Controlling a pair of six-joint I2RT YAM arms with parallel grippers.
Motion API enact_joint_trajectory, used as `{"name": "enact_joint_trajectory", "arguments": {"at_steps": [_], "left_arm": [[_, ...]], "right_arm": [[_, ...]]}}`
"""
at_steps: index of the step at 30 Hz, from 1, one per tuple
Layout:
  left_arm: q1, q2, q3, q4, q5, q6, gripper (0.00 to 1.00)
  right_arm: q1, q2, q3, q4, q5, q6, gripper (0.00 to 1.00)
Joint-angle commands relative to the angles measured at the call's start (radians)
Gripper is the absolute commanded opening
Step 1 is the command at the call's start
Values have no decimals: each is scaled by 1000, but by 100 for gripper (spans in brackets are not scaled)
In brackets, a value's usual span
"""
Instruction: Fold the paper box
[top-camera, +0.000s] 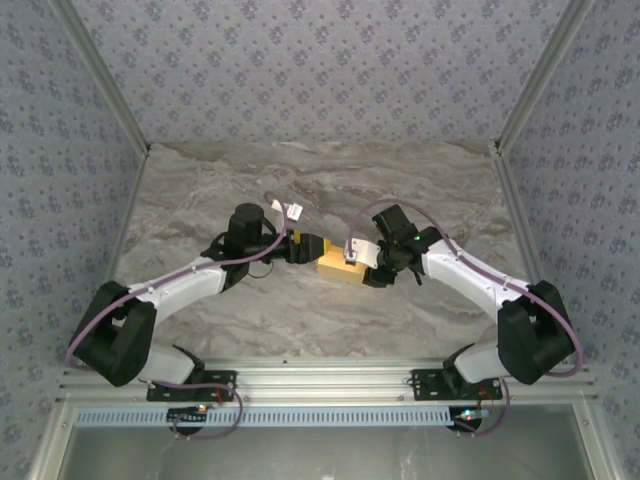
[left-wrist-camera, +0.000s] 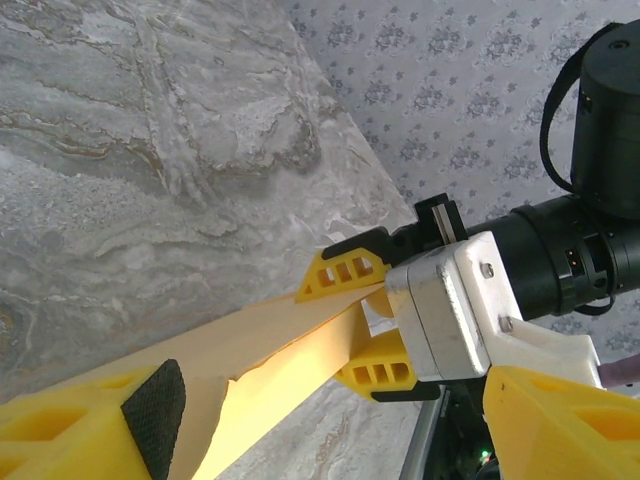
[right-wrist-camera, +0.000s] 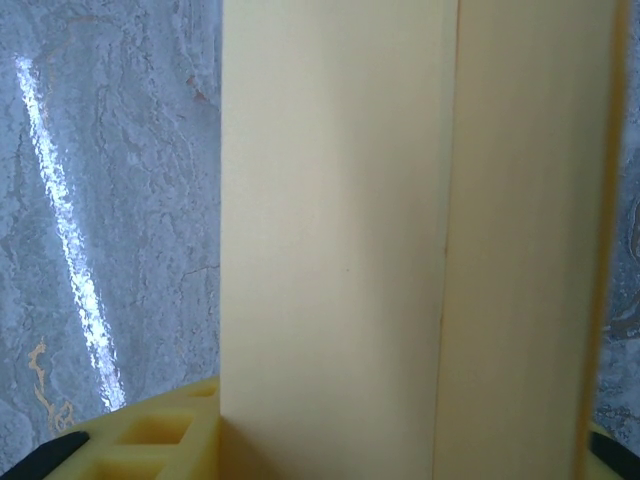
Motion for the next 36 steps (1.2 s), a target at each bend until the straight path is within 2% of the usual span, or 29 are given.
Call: {"name": "enact_joint_trajectory", "arguments": {"at_steps": [1, 10, 16, 23, 36], "left_arm": [[8, 5, 0, -6, 25, -4, 80], [10, -10, 7, -89, -49, 31, 78], [7, -4, 31, -138, -12, 41, 77], [-5, 8, 6, -54, 36, -21, 75], [-19, 60, -1, -64, 27, 14, 73]], "right_arm": [[-7, 30, 6, -24, 12, 13, 43], [-8, 39, 12, -27, 5, 15, 42], [-8, 49, 14, -27, 5, 14, 42], [-6, 66, 27, -27, -3, 12, 40], [10, 80, 32, -59, 20, -7, 40]]}}
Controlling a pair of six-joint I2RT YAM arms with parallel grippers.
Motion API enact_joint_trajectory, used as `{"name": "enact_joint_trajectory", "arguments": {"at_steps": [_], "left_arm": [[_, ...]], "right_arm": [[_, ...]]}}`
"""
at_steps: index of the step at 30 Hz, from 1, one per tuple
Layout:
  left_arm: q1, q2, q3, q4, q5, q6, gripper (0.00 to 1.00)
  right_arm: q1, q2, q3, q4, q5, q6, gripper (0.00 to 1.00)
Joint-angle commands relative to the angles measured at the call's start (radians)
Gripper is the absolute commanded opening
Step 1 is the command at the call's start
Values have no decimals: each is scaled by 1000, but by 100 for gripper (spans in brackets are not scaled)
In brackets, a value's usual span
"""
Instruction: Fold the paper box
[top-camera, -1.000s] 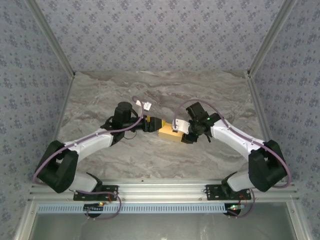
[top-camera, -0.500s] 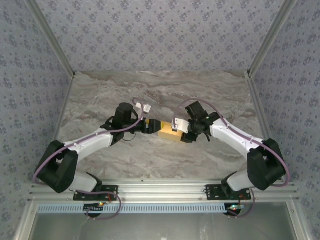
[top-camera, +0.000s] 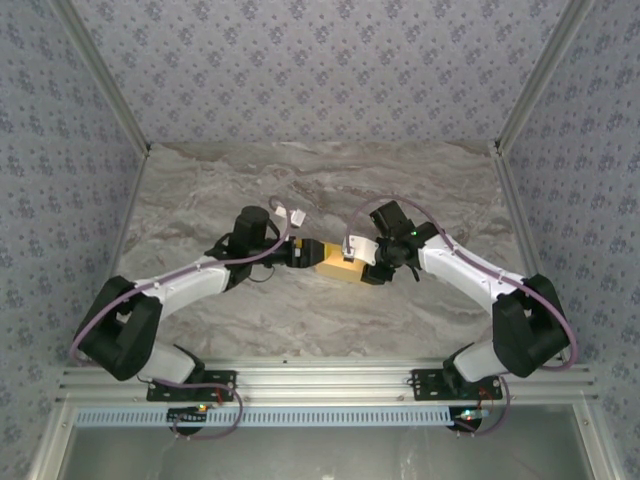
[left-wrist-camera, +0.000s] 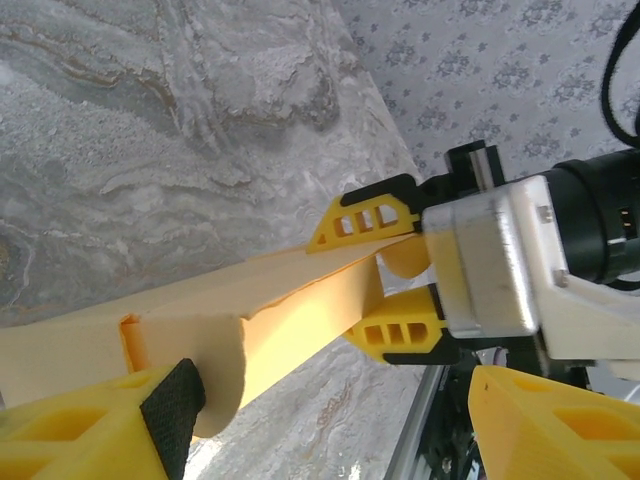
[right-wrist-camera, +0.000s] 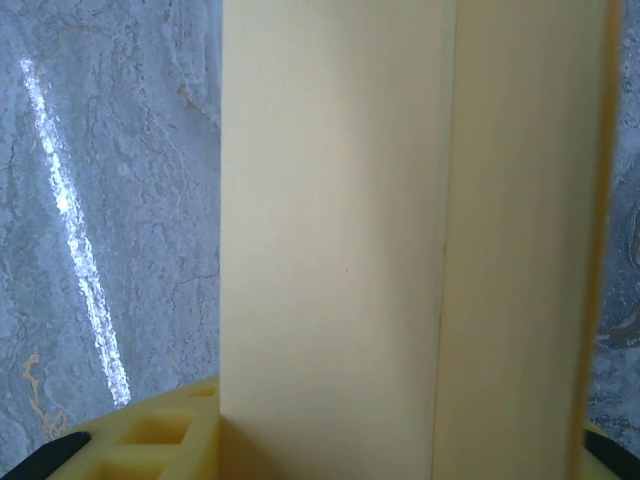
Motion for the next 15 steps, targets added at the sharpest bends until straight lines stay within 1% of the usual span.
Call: {"name": "enact_joint_trajectory", "arguments": {"at_steps": [1, 5, 10, 15], "left_arm": [[-6, 24, 0, -8, 10, 41, 73], [-6, 30, 1, -32, -13, 81, 73], [18, 8, -12, -2, -9, 67, 73], [46, -20, 15, -63, -22, 111, 73]], "right_arm": [[13, 39, -8, -45, 32, -13, 40], [35, 39, -20, -44, 68, -42, 40], [36, 41, -27, -39, 80, -50, 40], [36, 47, -27, -42, 75, -51, 40]]}}
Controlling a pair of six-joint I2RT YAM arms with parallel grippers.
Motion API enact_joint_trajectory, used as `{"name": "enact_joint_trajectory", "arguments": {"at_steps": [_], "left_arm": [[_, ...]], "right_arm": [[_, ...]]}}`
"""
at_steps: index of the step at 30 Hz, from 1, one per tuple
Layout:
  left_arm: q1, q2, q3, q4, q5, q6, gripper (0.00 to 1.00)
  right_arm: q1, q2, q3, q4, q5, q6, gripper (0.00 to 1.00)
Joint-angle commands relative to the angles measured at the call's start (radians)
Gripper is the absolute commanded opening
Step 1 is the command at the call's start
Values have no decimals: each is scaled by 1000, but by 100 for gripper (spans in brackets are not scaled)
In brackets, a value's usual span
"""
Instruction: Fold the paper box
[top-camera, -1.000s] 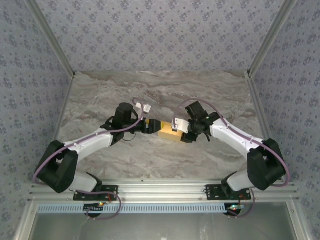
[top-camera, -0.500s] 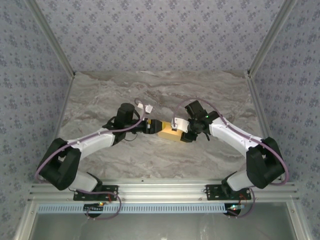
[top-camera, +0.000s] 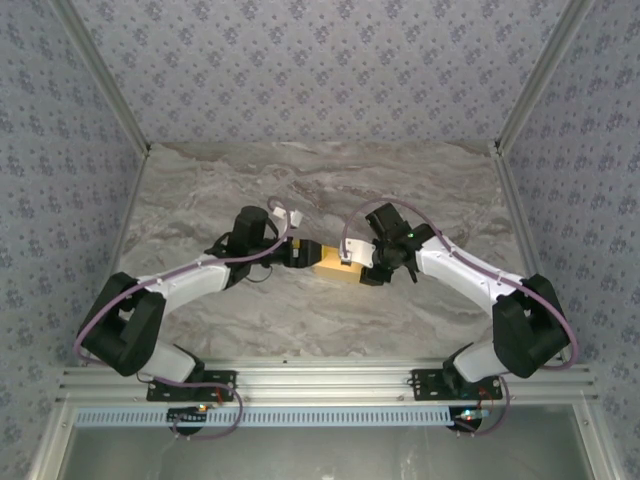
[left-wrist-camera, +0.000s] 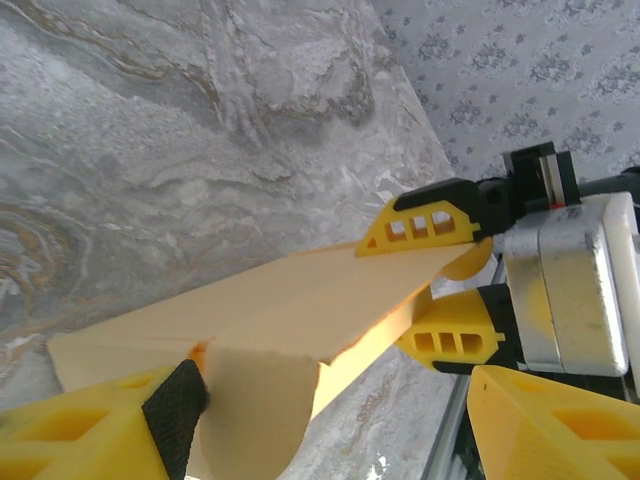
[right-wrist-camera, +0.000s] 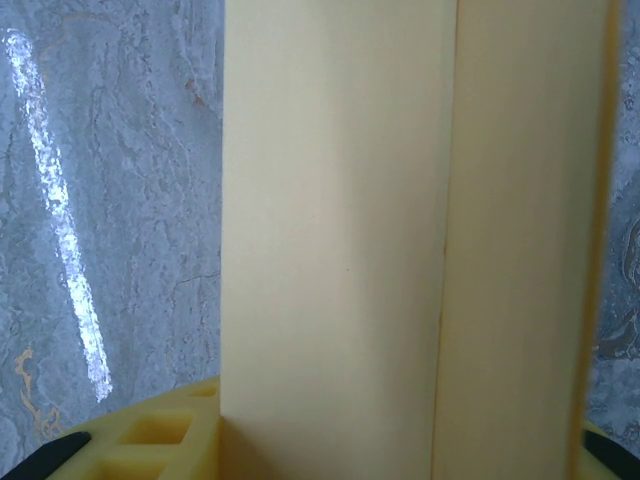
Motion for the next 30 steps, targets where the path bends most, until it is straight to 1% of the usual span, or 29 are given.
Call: {"name": "enact_joint_trajectory", "arguments": {"at_steps": [1, 5, 9, 12, 14, 16, 21, 27, 30], "left_arm": [[17, -36, 23, -39, 1, 50, 74], [23, -12, 38, -12, 29, 29, 72], [21, -11, 28, 67, 66, -33, 64], [16, -42, 10, 92, 79, -62, 61], [1, -51, 8, 61, 91, -47, 60], [-12, -45, 4, 24, 92, -20, 58], [-12, -27, -32, 46, 72, -14, 56], [-12, 6, -23, 29, 67, 23, 55], [-12, 12, -24, 28, 60, 38, 55]], "right_arm": [[5, 49, -27, -47, 36, -25, 40], [5, 52, -25, -50, 30, -25, 40], [5, 55, -22, -54, 28, -23, 40], [4, 57, -22, -51, 29, -20, 40], [1, 57, -25, -42, 27, -16, 40], [-2, 55, -25, -33, 22, -11, 41], [-5, 48, -33, -21, 22, -7, 44], [-2, 44, -29, -21, 16, -11, 45], [13, 40, -37, -22, 25, -39, 45]]}}
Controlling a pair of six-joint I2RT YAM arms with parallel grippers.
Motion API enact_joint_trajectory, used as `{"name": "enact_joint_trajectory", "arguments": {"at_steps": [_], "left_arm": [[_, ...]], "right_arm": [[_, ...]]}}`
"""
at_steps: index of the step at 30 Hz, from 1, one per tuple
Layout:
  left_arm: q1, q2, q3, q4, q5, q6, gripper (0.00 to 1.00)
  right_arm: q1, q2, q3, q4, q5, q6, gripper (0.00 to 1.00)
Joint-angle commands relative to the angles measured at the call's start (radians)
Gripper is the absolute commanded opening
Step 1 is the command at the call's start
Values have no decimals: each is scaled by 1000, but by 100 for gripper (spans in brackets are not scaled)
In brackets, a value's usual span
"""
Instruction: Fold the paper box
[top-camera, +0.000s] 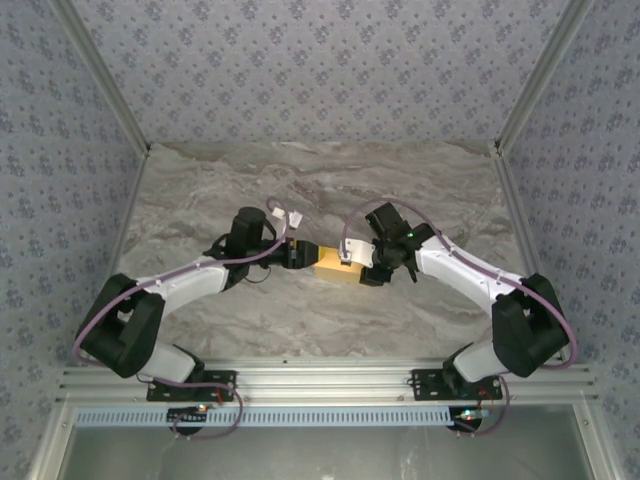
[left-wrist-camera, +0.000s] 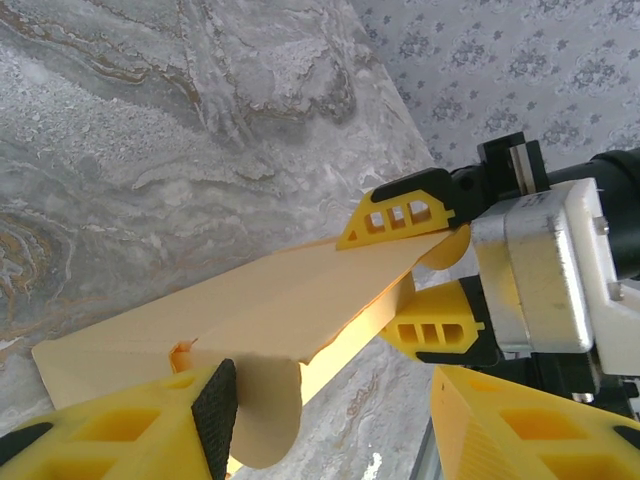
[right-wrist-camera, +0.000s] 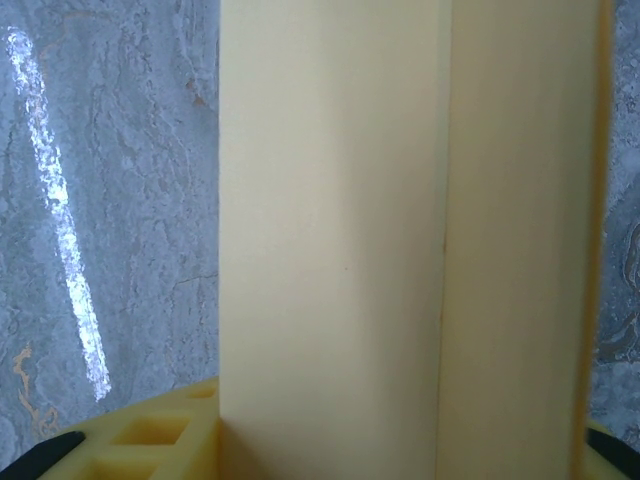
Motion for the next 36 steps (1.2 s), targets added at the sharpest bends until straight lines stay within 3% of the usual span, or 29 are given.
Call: {"name": "enact_joint_trajectory", "arguments": {"at_steps": [1, 11, 16, 19, 25, 32, 36], "left_arm": [[-12, 15, -4, -8, 13, 35, 55], [33, 28, -3, -2, -21, 60, 51], [36, 56, -1, 56, -13, 76, 51], [36, 73, -1, 98, -4, 69, 51], [38, 31, -2, 157, -25, 31, 55], [98, -40, -31, 179, -55, 108, 68], [128, -50, -106, 369, -9, 196, 68]], "right_arm": [[20, 35, -45, -21, 40, -42, 45], [37, 43, -74, 25, 114, -103, 44], [10, 74, -46, 11, 57, -54, 44], [-20, 116, 5, -62, -39, -3, 43], [-31, 165, 54, -137, -79, 10, 37], [-46, 164, 71, -200, -111, -42, 35], [-54, 159, 87, -262, -150, -102, 33]]}}
